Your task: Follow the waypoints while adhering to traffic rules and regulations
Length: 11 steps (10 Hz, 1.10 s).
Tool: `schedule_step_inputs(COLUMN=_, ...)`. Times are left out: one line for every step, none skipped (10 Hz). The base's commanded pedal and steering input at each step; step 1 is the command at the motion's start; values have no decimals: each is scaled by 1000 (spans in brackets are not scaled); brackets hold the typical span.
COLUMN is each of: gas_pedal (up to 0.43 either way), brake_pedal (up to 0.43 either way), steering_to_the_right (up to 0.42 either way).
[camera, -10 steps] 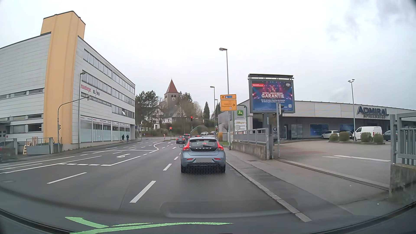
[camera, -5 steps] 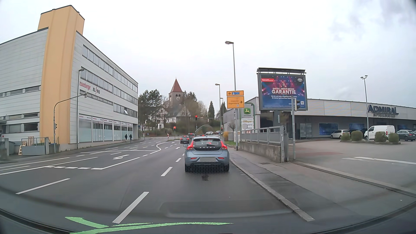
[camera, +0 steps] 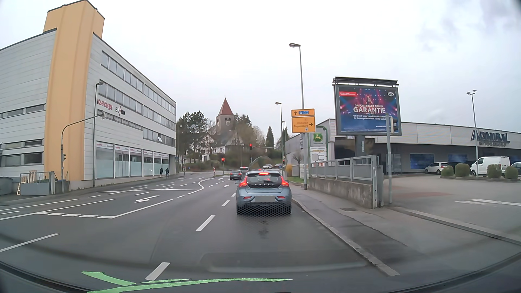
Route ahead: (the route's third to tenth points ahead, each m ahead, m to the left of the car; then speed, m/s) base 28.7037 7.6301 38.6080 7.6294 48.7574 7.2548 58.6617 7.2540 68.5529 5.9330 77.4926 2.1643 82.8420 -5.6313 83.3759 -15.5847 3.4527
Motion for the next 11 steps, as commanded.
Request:
schedule_step_inputs(gas_pedal=0, brake_pedal=30, steering_to_the_right=-30)
schedule_step_inputs(gas_pedal=0, brake_pedal=30, steering_to_the_right=-25)
schedule_step_inputs(gas_pedal=0, brake_pedal=24, steering_to_the_right=-17)
schedule_step_inputs(gas_pedal=0, brake_pedal=18, steering_to_the_right=-12)
schedule_step_inputs(gas_pedal=0, brake_pedal=18, steering_to_the_right=-9)
schedule_step_inputs(gas_pedal=0, brake_pedal=18, steering_to_the_right=-9)
schedule_step_inputs(gas_pedal=0, brake_pedal=6, steering_to_the_right=-7)
schedule_step_inputs(gas_pedal=0, brake_pedal=0, steering_to_the_right=-6)
schedule_step_inputs(gas_pedal=0, brake_pedal=0, steering_to_the_right=-5)
schedule_step_inputs(gas_pedal=0, brake_pedal=0, steering_to_the_right=-5)
schedule_step_inputs(gas_pedal=0, brake_pedal=0, steering_to_the_right=-5)
